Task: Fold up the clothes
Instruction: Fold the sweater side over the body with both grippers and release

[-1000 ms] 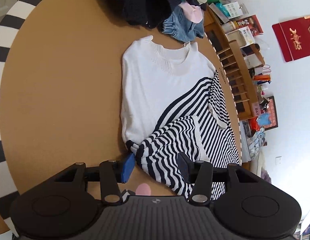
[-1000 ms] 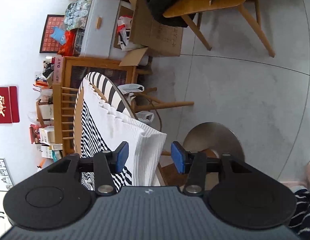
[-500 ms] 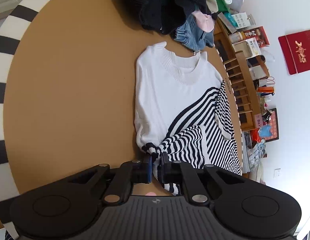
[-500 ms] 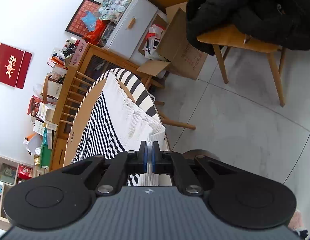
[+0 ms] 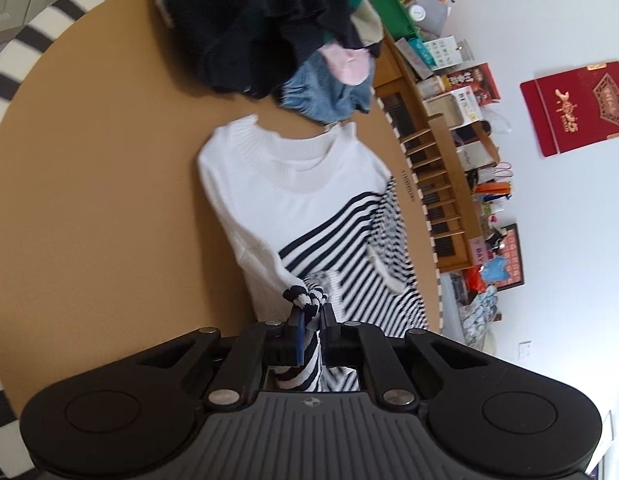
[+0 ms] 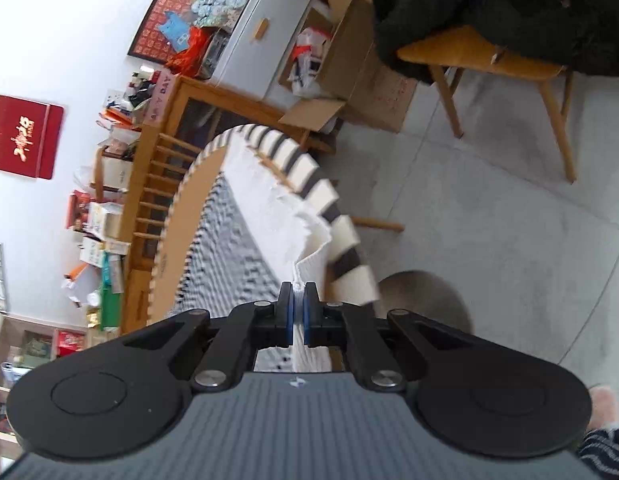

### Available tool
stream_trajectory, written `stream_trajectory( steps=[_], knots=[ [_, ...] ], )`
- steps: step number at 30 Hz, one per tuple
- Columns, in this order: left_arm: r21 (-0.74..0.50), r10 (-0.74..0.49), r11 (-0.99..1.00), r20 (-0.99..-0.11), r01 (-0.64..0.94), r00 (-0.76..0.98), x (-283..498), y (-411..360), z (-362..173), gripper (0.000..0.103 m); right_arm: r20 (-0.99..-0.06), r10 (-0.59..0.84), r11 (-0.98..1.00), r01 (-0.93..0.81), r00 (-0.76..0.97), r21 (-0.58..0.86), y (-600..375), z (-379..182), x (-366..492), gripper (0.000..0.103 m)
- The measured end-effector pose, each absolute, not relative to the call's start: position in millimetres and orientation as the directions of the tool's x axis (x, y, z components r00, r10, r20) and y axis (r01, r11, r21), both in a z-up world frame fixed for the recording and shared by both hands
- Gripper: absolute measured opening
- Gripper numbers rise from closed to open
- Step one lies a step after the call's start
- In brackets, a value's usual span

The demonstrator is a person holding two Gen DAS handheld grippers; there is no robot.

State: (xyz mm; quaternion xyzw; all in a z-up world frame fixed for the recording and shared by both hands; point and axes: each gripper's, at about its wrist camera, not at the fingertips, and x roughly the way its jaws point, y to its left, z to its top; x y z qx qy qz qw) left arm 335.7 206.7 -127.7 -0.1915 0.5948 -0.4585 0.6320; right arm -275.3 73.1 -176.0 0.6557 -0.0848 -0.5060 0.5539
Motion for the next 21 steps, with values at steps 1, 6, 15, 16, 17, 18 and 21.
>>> stream_trajectory(
  steps=[1,6,15,16,17,18,21],
  knots=[
    [-0.792,-0.813,0.495,-0.567,0.357,-0.133,336.9,199.4,-121.4,0.008,-0.563,-0.670,-0.361,0.449,0.484,0.817,66.7,-170.3,-273.8,0.004],
    [-0.806,-0.828,0.450,-0.538,0.384,-0.159,347.4,144.7,-91.6,0.008,-0.522,-0.670,-0.304,0.447,0.527,0.841,22.9,-139.3,-263.8,0.004],
    [-0.782,-0.800,0.469,-0.573,0.410,-0.177,394.0,-51.4,-84.5,0.008,-0.600,-0.680,-0.385,0.492,0.421,0.781,-122.6,-115.7,-240.3,0.004],
    [-0.769,-0.792,0.480,-0.587,0.421,-0.169,398.5,-76.1,-90.6,0.008,-0.624,-0.675,-0.410,0.503,0.395,0.761,-142.2,-120.7,-234.5,0.004],
    [-0.759,-0.782,0.495,-0.602,0.423,-0.165,402.6,-100.2,-98.9,0.008,-0.648,-0.663,-0.436,0.510,0.376,0.742,-161.2,-128.6,-227.8,0.004],
    [-0.748,-0.769,0.512,-0.618,0.422,-0.162,404.7,-121.7,-109.1,0.008,-0.677,-0.644,-0.469,0.516,0.356,0.717,-177.2,-140.3,-221.7,0.004],
    [-0.695,-0.719,0.572,-0.680,0.435,-0.142,406.0,-168.9,-141.4,0.008,-0.738,-0.604,-0.547,0.516,0.303,0.659,-215.9,-171.0,-205.0,0.004]
  ],
)
